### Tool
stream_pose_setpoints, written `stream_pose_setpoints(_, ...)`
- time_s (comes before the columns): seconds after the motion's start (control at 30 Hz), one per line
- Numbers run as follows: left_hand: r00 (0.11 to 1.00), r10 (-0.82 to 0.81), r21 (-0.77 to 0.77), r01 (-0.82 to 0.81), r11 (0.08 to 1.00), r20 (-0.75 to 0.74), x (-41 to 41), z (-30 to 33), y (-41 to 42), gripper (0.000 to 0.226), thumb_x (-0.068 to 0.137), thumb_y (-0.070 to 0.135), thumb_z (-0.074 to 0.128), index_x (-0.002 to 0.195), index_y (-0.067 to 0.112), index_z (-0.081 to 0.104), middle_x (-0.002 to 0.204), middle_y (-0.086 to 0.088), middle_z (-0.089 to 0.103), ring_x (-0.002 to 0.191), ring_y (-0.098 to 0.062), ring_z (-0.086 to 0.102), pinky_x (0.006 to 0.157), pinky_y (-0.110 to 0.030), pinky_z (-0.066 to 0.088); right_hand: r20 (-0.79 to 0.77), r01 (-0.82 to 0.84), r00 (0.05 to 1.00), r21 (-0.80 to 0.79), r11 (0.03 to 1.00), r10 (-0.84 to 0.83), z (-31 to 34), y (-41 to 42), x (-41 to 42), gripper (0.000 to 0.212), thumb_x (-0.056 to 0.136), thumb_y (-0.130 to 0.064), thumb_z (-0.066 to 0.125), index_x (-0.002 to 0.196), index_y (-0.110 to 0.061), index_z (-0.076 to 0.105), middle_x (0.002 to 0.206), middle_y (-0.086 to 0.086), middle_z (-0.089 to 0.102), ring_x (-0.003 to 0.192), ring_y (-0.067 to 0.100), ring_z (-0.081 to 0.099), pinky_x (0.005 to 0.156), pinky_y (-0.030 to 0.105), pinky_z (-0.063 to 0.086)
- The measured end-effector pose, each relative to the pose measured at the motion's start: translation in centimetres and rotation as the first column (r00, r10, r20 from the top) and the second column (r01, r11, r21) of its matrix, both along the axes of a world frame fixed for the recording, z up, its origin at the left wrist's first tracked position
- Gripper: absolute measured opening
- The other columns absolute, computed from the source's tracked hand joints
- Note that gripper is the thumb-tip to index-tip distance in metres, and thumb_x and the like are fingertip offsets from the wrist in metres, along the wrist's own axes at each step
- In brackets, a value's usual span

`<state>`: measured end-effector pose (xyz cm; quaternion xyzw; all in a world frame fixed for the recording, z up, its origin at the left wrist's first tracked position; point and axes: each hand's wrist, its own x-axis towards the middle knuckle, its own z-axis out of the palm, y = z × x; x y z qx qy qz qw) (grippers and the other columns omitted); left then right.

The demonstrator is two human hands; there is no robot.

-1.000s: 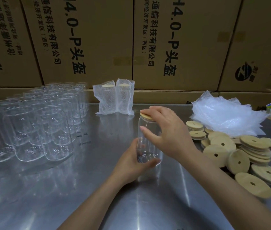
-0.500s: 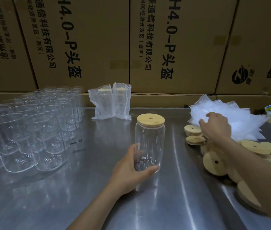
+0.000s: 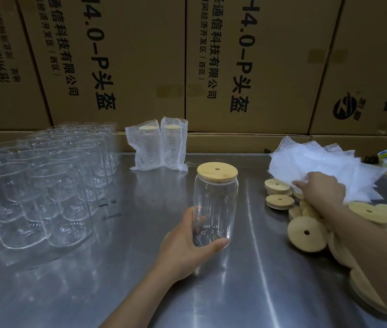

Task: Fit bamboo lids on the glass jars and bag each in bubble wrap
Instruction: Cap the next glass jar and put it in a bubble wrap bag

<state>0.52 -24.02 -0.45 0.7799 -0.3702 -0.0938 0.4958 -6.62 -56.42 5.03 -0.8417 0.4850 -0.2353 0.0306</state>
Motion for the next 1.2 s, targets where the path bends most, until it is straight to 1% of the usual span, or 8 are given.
stream_pose_setpoints(0.2, 1.000, 0.005, 0.006, -0.005, 1.000, 0.003, 0.2, -0.1, 0.1, 0.081, 0.054, 0.076, 0.066, 0.123, 0.052, 0.031, 0.117, 0.033, 0.055, 0.109, 0.010, 0.056, 0.100, -0.032, 0.046, 0.274, -0.122, 0.945, -0.212, 0.970, 0.179, 2.3, 3.2, 0.8, 0.028, 0.101, -0.018, 0.042, 0.083, -0.004, 0.058, 0.090, 0.019, 0.060, 0.093, 0.038, 0.050, 0.073, 0.039, 0.032)
stream_pose_setpoints(0.47, 1.000, 0.019, -0.079, -0.018, 0.997, 0.019, 0.5, -0.6, -0.1, 0.062, 0.055, 0.068, 0.074, 0.106, 0.057, 0.040, 0.109, 0.028, 0.061, 0.103, 0.008, 0.059, 0.087, -0.016, 0.048, 0.666, -0.341, 0.535, -0.393, 0.854, 0.520, 5.2, 11.4, -0.4, 0.012, 0.088, -0.004, 0.058, 0.096, -0.001, 0.066, 0.098, 0.006, 0.062, 0.110, 0.029, 0.051, 0.099, 0.042, 0.033)
stream_pose_setpoints(0.57, 0.997, 0.046, -0.131, -0.038, 0.991, 0.059, 0.7, -0.8, -0.2, 0.072, 0.059, 0.057, 0.081, 0.120, 0.048, 0.043, 0.119, 0.024, 0.058, 0.114, 0.002, 0.055, 0.096, -0.023, 0.047, 0.757, -0.385, 0.346, -0.424, 0.820, 0.554, 5.5, 14.7, -0.8, 0.029, 0.084, 0.008, 0.053, 0.110, -0.003, 0.060, 0.117, -0.001, 0.053, 0.118, 0.014, 0.040, 0.100, 0.028, 0.038)
stream_pose_setpoints(0.67, 0.967, 0.152, -0.125, -0.129, 0.984, 0.205, 0.7, -0.2, -0.1, 0.109, 0.058, 0.068, 0.076, 0.146, 0.030, 0.024, 0.136, 0.020, 0.030, 0.130, -0.001, 0.026, 0.109, -0.023, 0.024, 0.740, -0.430, 0.292, -0.464, 0.775, 0.605, 6.0, 17.0, -0.6, 0.041, 0.075, 0.018, 0.047, 0.096, -0.014, 0.063, 0.126, -0.010, 0.044, 0.124, 0.012, 0.032, 0.096, 0.003, 0.027)
stream_pose_setpoints(0.8, 0.809, 0.443, -0.432, -0.265, 0.862, 0.387, 1.0, 2.1, 0.7, 0.098, 0.070, 0.081, 0.051, 0.142, 0.018, 0.031, 0.134, 0.006, 0.033, 0.123, 0.000, 0.027, 0.106, -0.026, 0.025, 0.740, -0.518, 0.265, -0.431, 0.739, 0.618, 5.5, 18.3, -0.2, 0.039, 0.071, 0.019, 0.055, 0.075, -0.019, 0.063, 0.128, -0.017, 0.042, 0.122, -0.001, 0.030, 0.090, -0.003, 0.022)
stream_pose_setpoints(0.93, 0.555, 0.662, -0.673, -0.227, 0.704, 0.504, 1.7, 3.7, 1.8, 0.074, 0.084, 0.051, 0.059, 0.140, 0.013, 0.029, 0.138, -0.006, 0.030, 0.132, -0.011, 0.026, 0.115, -0.022, 0.021, 0.779, -0.554, 0.232, -0.387, 0.737, 0.583, 3.7, 19.5, 0.0, 0.044, 0.074, 0.016, 0.059, 0.070, -0.027, 0.060, 0.130, -0.020, 0.042, 0.124, -0.010, 0.027, 0.095, 0.006, 0.026)
stream_pose_setpoints(1.07, 0.309, 0.646, -0.628, -0.168, 0.759, 0.698, 1.5, 3.6, 2.2, 0.064, 0.083, 0.031, 0.066, 0.134, 0.011, 0.033, 0.135, -0.010, 0.030, 0.130, -0.030, 0.032, 0.108, -0.054, 0.033, 0.717, -0.616, 0.225, -0.420, 0.666, 0.660, 2.9, 20.7, 0.0, 0.044, 0.073, 0.010, 0.066, 0.066, -0.032, 0.058, 0.133, -0.024, 0.040, 0.130, 0.002, 0.030, 0.100, 0.013, 0.027)
stream_pose_setpoints(1.2, 0.181, 0.612, -0.568, -0.242, 0.786, 0.770, 1.6, 3.0, 2.4, 0.032, 0.087, 0.031, 0.054, 0.118, 0.025, 0.051, 0.131, -0.005, 0.039, 0.126, -0.028, 0.037, 0.105, -0.051, 0.024, 0.636, -0.631, 0.206, -0.494, 0.598, 0.743, 2.4, 21.7, -0.3, 0.023, 0.074, -0.007, 0.067, 0.078, -0.029, 0.063, 0.139, -0.014, 0.041, 0.133, 0.013, 0.032, 0.107, 0.013, 0.020)
